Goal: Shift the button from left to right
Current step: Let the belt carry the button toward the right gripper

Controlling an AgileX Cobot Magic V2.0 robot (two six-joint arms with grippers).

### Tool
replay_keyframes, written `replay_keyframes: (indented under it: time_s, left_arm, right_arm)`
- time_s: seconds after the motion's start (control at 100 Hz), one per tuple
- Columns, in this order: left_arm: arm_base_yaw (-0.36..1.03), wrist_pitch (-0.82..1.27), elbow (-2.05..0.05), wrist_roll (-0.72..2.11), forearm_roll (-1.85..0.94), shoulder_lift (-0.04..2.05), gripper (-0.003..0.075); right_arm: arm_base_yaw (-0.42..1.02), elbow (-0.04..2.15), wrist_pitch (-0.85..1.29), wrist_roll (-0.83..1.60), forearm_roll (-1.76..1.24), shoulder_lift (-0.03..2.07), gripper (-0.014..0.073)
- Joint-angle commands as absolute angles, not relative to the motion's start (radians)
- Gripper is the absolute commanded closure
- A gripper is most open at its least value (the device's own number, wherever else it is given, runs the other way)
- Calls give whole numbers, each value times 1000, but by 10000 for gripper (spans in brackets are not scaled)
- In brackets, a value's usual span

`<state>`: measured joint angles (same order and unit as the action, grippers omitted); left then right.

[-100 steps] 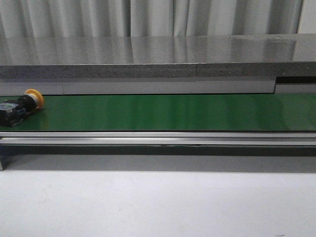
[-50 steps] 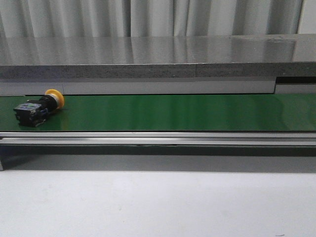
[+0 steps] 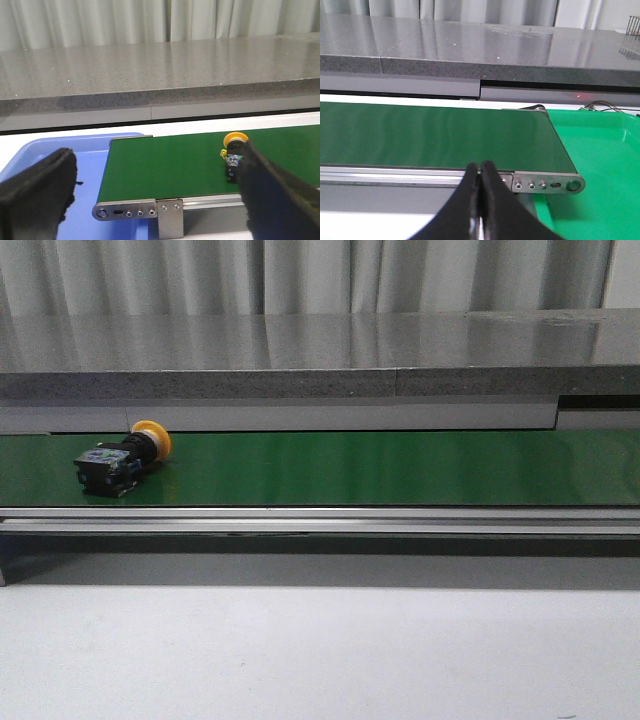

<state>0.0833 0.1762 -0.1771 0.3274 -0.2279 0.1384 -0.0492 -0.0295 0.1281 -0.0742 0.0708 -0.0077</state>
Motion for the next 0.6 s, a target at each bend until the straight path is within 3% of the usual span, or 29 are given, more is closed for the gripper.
replay_keyframes:
  time_s: [0.0,0.23,0.59]
  left_arm:
    - [93,90,-206,324,-242,148,263]
    - [93,90,-206,324,-242,148,711]
    - [93,90,-206,324,-242,148,715]
  right_arm:
    - [-55,-29,49,-71,72,-23,715]
    - [-55,-29,49,-71,72,-23,715]
    - [-55,-29,49,-71,72,-23,715]
